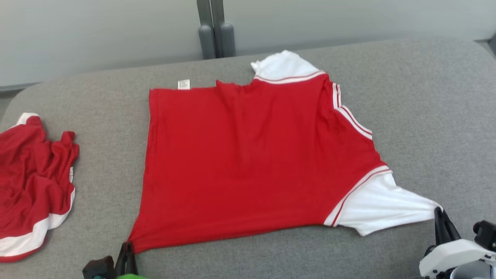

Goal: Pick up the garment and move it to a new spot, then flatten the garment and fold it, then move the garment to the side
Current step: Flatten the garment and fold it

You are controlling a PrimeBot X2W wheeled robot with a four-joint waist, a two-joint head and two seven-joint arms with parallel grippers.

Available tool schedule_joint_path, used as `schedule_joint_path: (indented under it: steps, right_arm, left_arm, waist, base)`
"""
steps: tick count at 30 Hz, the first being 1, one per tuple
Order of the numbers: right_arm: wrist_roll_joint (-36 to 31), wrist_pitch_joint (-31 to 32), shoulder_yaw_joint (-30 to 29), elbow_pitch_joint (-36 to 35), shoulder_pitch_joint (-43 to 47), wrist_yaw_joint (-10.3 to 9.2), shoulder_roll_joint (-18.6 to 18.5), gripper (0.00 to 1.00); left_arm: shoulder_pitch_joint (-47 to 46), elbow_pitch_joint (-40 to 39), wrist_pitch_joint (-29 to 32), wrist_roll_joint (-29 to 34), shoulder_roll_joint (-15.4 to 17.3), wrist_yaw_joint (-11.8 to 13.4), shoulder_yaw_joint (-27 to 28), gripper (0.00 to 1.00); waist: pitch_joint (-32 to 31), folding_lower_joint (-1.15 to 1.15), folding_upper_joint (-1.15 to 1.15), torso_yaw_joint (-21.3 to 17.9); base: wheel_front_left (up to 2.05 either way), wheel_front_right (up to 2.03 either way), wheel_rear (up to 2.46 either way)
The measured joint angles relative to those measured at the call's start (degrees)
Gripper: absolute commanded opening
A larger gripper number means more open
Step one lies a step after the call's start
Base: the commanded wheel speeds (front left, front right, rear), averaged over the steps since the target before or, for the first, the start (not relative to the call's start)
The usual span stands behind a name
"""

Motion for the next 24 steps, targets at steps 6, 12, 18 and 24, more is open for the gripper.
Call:
schedule_joint_path:
  steps: [6, 12, 18, 24]
  right_arm:
    - [0.02, -0.01, 1.44, -0.31, 5.64, -0.31, 0.41, 0.00]
    - [0.75, -0.01, 0.45, -1.88, 9.09, -0.32, 0.89, 0.00]
    - [1.79, -0.02, 0.46, -5.67, 6.19, -0.37, 1.42, 0.00]
    - [2.08, -0.08, 2.74, -5.70, -1.64, -0.41, 0.67, 0.00]
  left_arm:
    - [4.83, -1.09, 0.01, -0.07, 0.08, 0.18, -1.37, 0.00]
    - [7.87, -3.41, 0.01, -1.12, 0.09, 0.16, -2.63, 0.00]
    - [5.94, -7.26, 0.01, -3.86, 0.24, -1.44, -4.05, 0.00]
    - [-0.98, -7.27, 0.02, -4.49, 0.34, -0.87, -6.92, 0.00]
  waist:
    - [-4.71, 0.00, 0.00, 0.70]
    - [-7.19, 0.00, 0.00, 1.88]
    - [-6.33, 0.00, 0.00, 2.37]
    - [-4.21, 0.00, 0.00, 2.38]
  base:
    - [0.00, 0.00, 0.00]
    - [0.00, 0.00, 0.00]
    - [0.00, 0.00, 0.00]
    - [0.00, 0.00, 0.00]
